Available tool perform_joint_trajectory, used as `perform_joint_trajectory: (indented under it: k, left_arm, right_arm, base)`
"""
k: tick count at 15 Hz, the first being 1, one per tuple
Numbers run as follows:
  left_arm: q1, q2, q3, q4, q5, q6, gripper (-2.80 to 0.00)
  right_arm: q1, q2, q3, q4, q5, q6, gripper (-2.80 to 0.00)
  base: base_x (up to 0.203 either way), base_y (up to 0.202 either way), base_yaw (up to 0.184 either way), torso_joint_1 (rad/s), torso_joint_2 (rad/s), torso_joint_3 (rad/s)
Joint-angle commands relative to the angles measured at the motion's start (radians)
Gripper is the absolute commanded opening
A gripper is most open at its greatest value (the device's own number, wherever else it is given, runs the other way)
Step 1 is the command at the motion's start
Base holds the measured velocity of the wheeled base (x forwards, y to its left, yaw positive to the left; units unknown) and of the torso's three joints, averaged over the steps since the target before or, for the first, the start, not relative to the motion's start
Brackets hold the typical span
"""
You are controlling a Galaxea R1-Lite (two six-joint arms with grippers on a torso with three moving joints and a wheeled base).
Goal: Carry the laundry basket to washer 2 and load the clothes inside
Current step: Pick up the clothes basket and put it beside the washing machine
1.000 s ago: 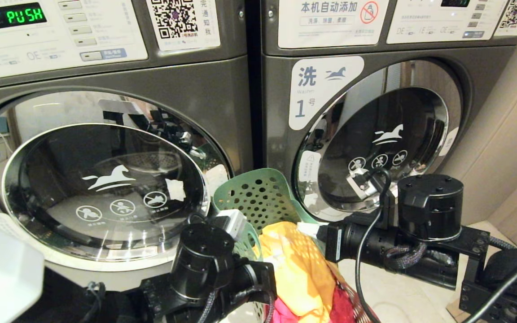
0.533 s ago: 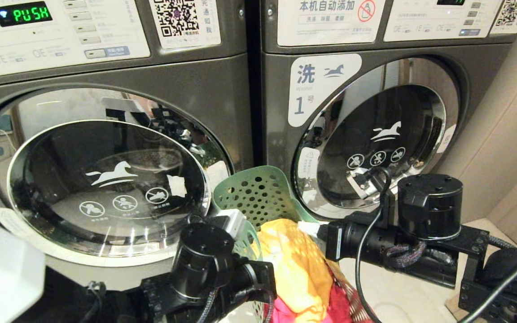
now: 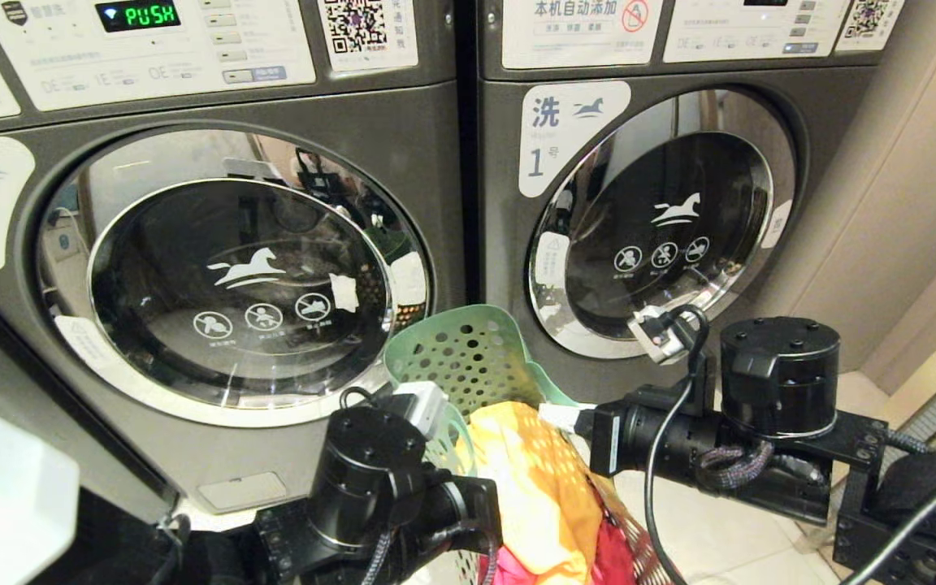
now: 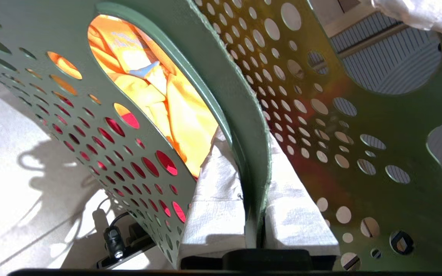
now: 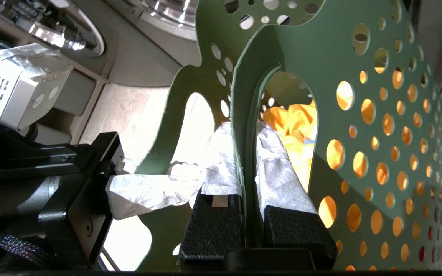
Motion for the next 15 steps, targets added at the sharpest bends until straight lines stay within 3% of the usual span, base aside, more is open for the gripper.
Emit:
perform_joint_trajectory:
  k: [1,6,15]
  left_arm:
    - [0.000,0.007,-0.004,-0.005,0.001,-0.003,-2.80]
    - [0.002,0.032,-0.028,-0.006,0.000,-0.002,-2.80]
    - [0.031,0.183,-0.193,-0.006,-0.006,0.043,-2.80]
  right_arm:
    - [0.000,0.000,0.000,-0.005,0.000,0.002,-2.80]
    - [-0.001,0.003,-0.002,-0.004,-0.013,0.002,-2.80]
    - [-0.080,0.057,-0.010,-0.006,-0.053,-0.043,-2.80]
  base:
    - [-0.173,0.000,0.003,0.002,0.01,0.002]
    - [-0.020,0.000,0.000,-0.001,0.00,0.001]
    - [0.000,0.000,0.000,0.000,0.00,0.000]
